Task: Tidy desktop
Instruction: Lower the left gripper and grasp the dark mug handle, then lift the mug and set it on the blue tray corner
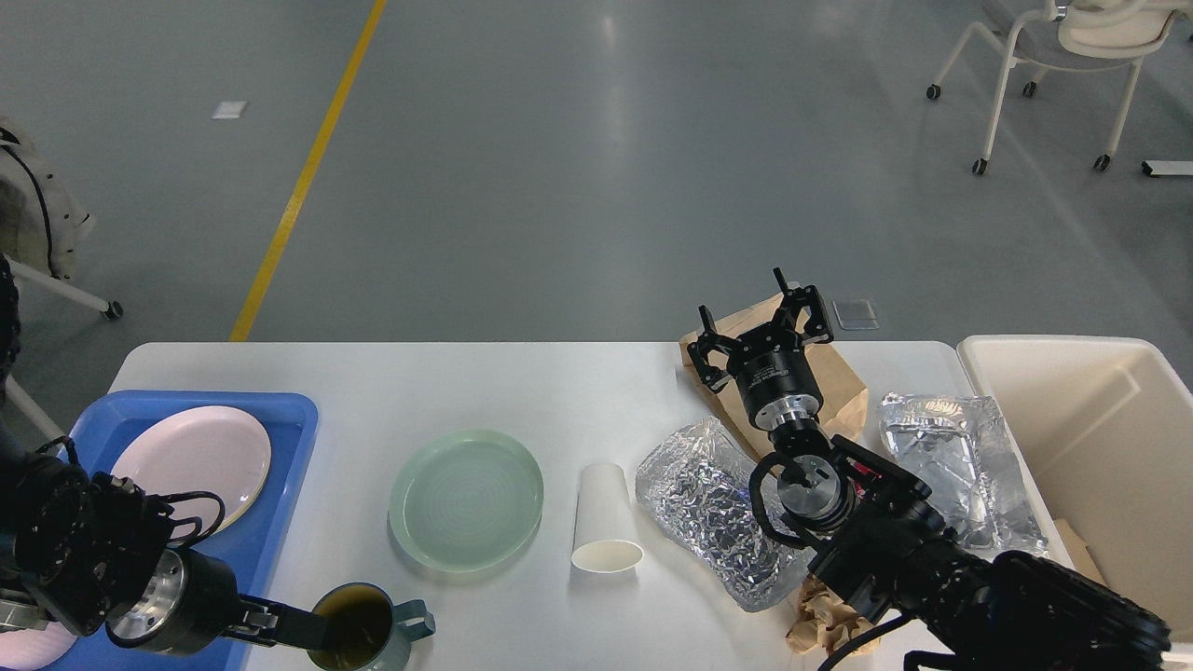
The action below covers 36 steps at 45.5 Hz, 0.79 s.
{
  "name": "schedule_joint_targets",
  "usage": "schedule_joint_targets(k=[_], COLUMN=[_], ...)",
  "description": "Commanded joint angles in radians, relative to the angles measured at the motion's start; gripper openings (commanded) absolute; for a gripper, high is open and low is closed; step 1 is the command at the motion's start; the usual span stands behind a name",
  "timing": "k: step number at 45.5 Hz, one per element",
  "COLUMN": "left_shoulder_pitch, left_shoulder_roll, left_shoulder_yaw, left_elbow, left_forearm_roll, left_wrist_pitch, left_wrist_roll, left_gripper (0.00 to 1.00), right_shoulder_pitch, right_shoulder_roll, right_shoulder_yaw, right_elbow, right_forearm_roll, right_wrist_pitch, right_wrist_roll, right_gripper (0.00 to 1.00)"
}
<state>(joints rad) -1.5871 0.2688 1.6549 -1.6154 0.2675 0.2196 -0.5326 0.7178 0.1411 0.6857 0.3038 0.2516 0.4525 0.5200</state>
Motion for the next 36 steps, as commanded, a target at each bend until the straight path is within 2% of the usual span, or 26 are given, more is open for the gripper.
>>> schedule_joint_targets(k=[1,11,14,21,22,27,36], left_shoulder_pitch=[0.03,0.087,0.104,0.11,0.108,0.105,0.096], left_shoulder_roll=[-0.048,-0.105,-0.115,-0.129,-0.129,-0.128,-0.12], left_shoulder_yaw=[-0.004,-0.007,-0.007,-0.007,-0.007,-0.007,0.009], left_elbow=[0.02,0.051,0.064,0.071,0.071,0.074,0.074], left_forearm_roll=[-0.051,-0.082,-0.086,-0.086,-0.086,-0.085,-0.082], left_wrist_pitch=[0.024,0.043,0.055,0.061,0.063,0.064,0.069], left_wrist_roll=[-0.001,0.0,-0.001,0.0,-0.001,-0.004,-0.029], left_gripper=[0.82,0.61,0.49,0.37,0.34,0.01,0.0], right_shoulder_pitch=[0.0,0.0,0.0,0.0,0.0,0.0,0.0], right_shoulder_roll=[0.0,0.0,0.0,0.0,0.0,0.0,0.0], right_shoulder_yaw=[0.0,0.0,0.0,0.0,0.0,0.0,0.0], right_elbow=[0.0,0.0,0.0,0.0,0.0,0.0,0.0], right_forearm_roll=[0.0,0.0,0.0,0.0,0.0,0.0,0.0], right_wrist_pitch=[0.0,0.0,0.0,0.0,0.0,0.0,0.0], right_wrist_roll=[0.0,0.0,0.0,0.0,0.0,0.0,0.0], right_gripper=[1.0,1.0,1.0,1.0,1.0,1.0,1.0])
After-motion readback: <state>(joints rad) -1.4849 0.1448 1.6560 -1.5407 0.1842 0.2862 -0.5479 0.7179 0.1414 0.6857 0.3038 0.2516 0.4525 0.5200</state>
